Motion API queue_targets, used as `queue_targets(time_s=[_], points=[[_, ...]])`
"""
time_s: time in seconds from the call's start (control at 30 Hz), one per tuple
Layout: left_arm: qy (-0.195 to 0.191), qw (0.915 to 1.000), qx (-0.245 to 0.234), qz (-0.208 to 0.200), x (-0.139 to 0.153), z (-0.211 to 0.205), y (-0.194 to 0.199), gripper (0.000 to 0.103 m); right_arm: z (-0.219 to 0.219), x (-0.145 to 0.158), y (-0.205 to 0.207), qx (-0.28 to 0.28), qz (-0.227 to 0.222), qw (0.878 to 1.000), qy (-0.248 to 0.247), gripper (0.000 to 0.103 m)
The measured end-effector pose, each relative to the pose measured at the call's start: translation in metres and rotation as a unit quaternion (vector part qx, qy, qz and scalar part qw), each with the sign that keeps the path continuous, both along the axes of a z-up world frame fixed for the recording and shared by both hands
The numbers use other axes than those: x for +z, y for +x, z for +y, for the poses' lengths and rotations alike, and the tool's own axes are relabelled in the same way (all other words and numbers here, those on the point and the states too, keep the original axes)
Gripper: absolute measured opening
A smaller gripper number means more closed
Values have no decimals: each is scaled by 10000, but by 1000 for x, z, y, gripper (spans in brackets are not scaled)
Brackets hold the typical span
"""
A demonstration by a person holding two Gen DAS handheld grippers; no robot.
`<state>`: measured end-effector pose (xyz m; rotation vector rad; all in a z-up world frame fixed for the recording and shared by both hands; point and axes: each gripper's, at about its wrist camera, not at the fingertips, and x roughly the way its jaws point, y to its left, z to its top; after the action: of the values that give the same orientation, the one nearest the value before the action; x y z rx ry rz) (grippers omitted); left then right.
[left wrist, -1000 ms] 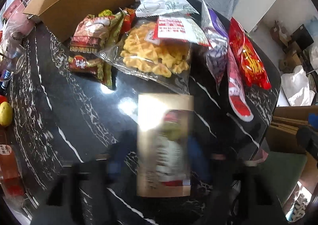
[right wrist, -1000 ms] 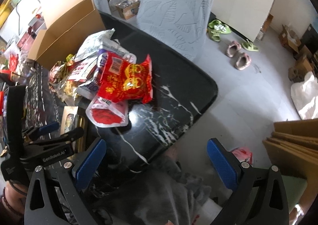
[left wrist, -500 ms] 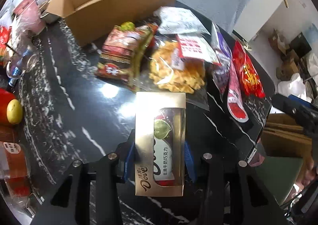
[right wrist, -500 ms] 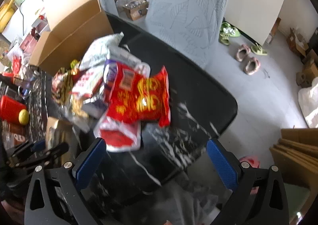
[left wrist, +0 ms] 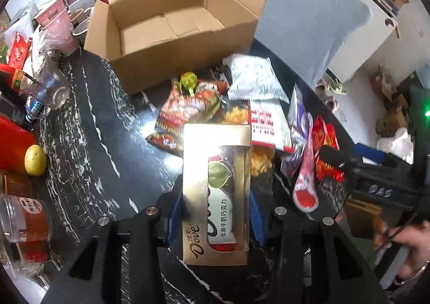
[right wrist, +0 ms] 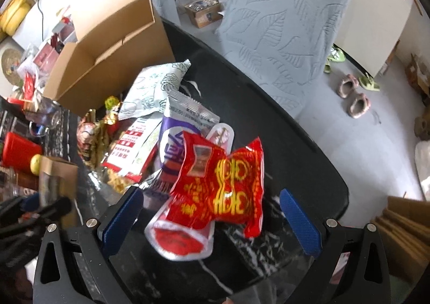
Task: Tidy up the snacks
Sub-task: 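Lift the Dove box with the left tool while the right tool grasps the red-gold snack bag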
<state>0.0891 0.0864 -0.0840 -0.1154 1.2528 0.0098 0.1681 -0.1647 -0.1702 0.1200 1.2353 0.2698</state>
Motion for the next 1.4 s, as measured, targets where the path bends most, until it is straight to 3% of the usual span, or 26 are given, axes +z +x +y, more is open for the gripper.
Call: queue_targets(time_s=[0.1, 0.23, 0.47, 0.53, 0.6, 0.63, 0.8, 0.87, 1.0, 1.07, 1.4], points=[[41, 10000, 81, -13, -2, -14, 10, 43, 2, -10, 6, 113, 64, 9999, 41, 103], [49, 9998, 202, 8, -7, -16, 16, 43, 3, -24, 12, 187, 155, 9992, -320, 103], [7, 9995, 329, -16, -8, -17, 26, 43, -11, -48, 25, -19, 873, 9961, 109, 103], [1, 9994, 334, -22, -8, -18, 27, 43, -15, -50, 25, -14, 833, 9964, 130, 103], [-16, 9994, 343, -19, -8, -19, 28, 43, -16, -49, 25, -6, 786, 9968, 155, 96], [-25, 9994, 347, -20, -8, -19, 28, 43, -18, -47, 24, 5, 738, 9971, 191, 82], [-22, 9995, 305, -67, -4, -22, 25, 43, -20, -46, 18, 54, 734, 9970, 243, 76], [-34, 9995, 292, -82, -3, -22, 23, 43, -24, -42, 18, 4, 706, 9972, 249, 65], [-73, 9996, 238, -108, -1, -24, 17, 43, -35, -41, 14, -146, 767, 9966, 266, 57], [-91, 9997, 186, -123, 0, -26, 13, 43, -36, -35, 9, -162, 711, 9970, 273, 38], [-179, 9993, 26, -329, 13, -24, -13, 43, -31, -20, -25, -389, 750, 9952, 490, 38]])
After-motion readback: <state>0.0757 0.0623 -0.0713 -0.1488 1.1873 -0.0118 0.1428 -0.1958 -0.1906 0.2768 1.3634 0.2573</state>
